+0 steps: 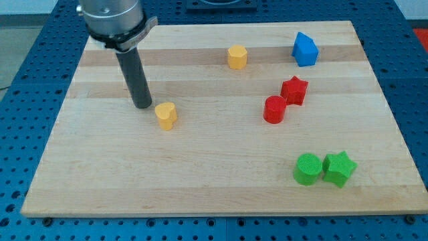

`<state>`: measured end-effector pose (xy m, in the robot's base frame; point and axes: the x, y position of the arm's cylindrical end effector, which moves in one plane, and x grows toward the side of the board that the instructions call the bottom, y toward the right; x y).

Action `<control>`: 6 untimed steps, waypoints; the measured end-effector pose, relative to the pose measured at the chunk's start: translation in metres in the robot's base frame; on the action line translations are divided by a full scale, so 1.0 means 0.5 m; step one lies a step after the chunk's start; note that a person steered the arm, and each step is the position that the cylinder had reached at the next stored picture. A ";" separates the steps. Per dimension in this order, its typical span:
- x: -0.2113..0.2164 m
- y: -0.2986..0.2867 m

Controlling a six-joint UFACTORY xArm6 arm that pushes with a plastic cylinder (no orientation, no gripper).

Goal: Push the yellow heart to the top left of the green circle

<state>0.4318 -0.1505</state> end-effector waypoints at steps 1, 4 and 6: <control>0.038 0.090; 0.080 0.192; 0.157 0.192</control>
<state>0.5104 -0.0545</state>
